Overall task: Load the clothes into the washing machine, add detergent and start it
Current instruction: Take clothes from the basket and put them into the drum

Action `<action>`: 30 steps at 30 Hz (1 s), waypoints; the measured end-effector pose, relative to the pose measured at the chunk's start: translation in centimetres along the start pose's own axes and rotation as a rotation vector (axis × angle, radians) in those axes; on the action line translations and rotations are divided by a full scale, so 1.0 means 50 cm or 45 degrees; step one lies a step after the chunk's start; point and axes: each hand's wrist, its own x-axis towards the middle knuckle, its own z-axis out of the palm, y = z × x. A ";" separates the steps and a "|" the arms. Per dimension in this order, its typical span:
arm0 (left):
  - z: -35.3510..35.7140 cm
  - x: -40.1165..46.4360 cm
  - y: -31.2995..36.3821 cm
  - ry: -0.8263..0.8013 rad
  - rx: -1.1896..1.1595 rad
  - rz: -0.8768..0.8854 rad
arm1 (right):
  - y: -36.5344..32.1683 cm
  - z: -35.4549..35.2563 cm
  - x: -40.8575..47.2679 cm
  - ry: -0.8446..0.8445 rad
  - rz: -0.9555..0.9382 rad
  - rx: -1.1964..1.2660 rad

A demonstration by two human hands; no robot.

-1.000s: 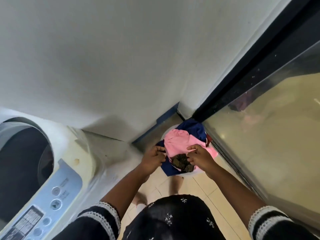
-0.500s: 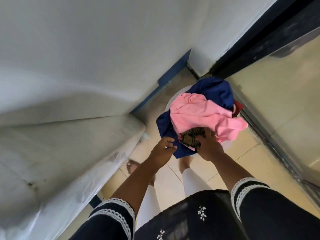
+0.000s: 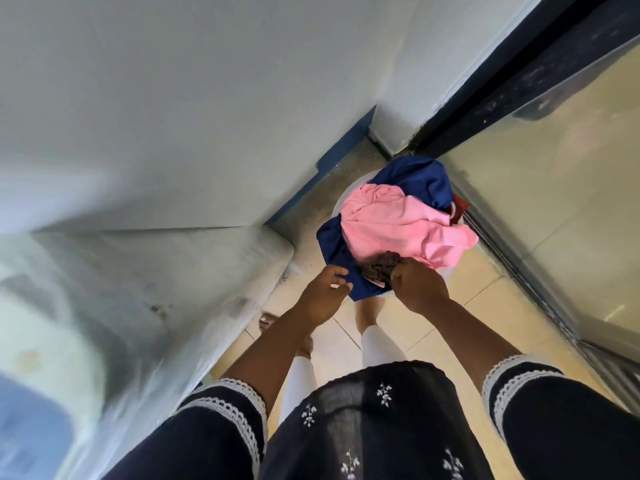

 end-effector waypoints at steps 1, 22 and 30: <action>-0.005 -0.029 0.012 -0.017 -0.007 0.015 | -0.016 -0.026 -0.028 0.061 -0.025 0.063; -0.152 -0.452 0.153 0.365 0.080 0.791 | -0.326 -0.488 -0.520 0.503 -0.767 1.444; -0.238 -0.505 0.155 0.731 0.048 0.902 | -0.280 -0.489 -0.506 0.680 -0.552 1.202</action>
